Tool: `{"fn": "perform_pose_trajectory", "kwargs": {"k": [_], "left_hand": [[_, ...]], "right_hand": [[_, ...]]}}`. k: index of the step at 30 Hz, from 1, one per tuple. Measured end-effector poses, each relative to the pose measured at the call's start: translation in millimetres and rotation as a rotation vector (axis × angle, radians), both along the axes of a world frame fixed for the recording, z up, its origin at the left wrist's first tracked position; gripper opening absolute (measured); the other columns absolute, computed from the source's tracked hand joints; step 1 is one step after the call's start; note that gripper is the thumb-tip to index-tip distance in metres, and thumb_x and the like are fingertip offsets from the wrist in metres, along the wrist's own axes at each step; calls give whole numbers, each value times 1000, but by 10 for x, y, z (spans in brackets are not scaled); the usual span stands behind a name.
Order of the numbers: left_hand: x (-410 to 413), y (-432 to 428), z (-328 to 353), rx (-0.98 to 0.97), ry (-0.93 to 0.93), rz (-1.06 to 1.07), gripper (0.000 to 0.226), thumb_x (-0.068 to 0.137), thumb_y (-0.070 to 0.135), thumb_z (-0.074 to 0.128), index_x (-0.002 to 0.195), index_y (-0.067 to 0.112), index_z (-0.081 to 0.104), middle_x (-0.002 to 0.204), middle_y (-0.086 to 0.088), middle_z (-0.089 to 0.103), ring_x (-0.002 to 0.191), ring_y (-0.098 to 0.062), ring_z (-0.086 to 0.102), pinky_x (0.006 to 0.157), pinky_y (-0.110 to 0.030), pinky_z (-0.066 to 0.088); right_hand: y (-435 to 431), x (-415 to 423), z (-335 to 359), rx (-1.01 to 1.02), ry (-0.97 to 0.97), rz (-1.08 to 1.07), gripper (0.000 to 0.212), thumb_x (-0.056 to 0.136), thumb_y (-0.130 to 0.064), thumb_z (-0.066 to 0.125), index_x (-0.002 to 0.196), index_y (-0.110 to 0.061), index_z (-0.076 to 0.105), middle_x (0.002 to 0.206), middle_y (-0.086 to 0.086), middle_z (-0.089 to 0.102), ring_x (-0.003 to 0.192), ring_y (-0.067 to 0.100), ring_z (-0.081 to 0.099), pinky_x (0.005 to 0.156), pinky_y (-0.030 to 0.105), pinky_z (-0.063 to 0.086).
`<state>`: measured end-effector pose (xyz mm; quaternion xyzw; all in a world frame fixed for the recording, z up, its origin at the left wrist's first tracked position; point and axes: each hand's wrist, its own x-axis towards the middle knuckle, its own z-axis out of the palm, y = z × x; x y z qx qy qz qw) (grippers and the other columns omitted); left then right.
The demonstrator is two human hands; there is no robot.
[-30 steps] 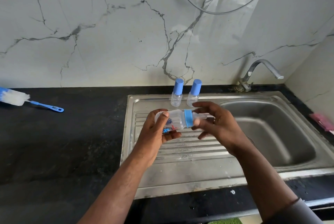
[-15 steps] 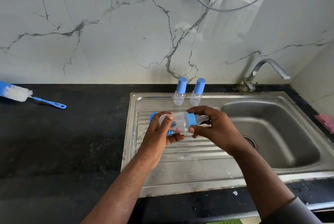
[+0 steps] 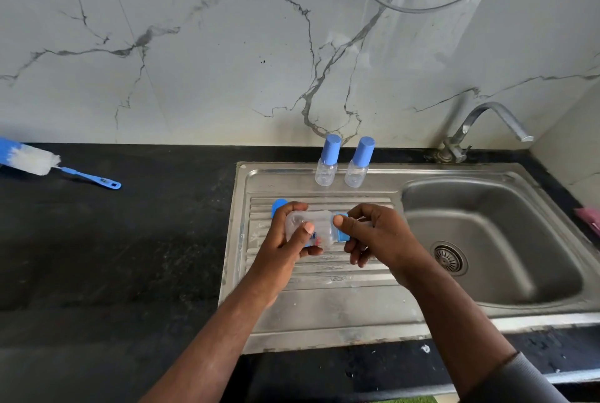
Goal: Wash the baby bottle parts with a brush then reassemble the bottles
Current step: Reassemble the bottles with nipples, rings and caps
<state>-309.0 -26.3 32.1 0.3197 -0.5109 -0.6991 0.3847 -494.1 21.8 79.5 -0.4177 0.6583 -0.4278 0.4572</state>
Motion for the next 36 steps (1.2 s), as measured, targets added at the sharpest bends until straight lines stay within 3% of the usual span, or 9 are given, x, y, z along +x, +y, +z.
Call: {"fn": "perform_pose_trajectory", "kwargs": {"k": [8,13,15,21,24,27,31,33,36], "left_hand": [[272,-82,-324,157,-91,-24,59,80,33,78,134,33,55,124,-3,66,112,-27,68,92,-44,57],[403,-184,-349,-88,-326,-93,52,77,50,77,126,40,62,121,13,66,115,-10,63,91,-27,55],[445,-234,-360,-130,-378,-106,45,83,44,77,125,42,60,117,18,65,113,-3,61,93,-25,55],[525,-280,-491,-140,-581,-231,70,72,46,83,133,49,50,122,20,63,114,-3,61,101,-35,51],[478,-302,-533,-185,-597,-109,67,74,50,81,133,46,50,118,20,67,110,-1,63,98,-35,51],[514,-328,-576,-192,-643,-4,57,81,50,78,129,48,48,110,26,65,104,8,60,91,-27,50],[609,-337,-652,-63,-592,108,46,81,54,76,120,44,54,101,26,66,96,2,64,81,-21,52],[649,-358,-687,18,-507,179,52,77,64,73,118,37,58,100,16,70,94,-7,69,80,-26,56],[678,-332,-692,96,-413,224,53,80,65,70,120,31,59,103,7,71,95,-10,70,78,-26,57]], "right_hand": [[-42,17,-240,-9,13,174,24,87,-23,78,108,-16,69,77,16,66,65,24,60,59,39,55],[-171,44,-328,-12,237,276,22,86,-31,79,101,-19,68,75,9,70,57,20,59,54,37,50],[-245,72,-362,-19,252,278,21,86,-32,78,100,-22,67,78,10,71,55,21,60,52,37,50],[-460,184,-477,58,327,390,26,80,-41,82,91,-21,69,72,4,72,54,18,64,54,31,51],[-613,282,-545,44,280,373,28,85,-48,75,90,-21,69,73,7,73,61,28,68,54,32,52],[-793,332,-618,53,169,243,30,99,-48,55,97,-20,67,76,5,72,57,23,65,56,35,50],[-1146,310,-845,-18,667,171,24,98,-39,59,118,-27,62,101,-2,70,88,19,68,79,35,53],[-1358,333,-958,6,845,299,47,94,-34,63,139,-30,50,123,4,61,108,24,63,88,37,51],[-1594,383,-1148,56,934,441,63,92,-34,64,149,-35,38,134,9,49,114,31,59,93,45,52]]}}
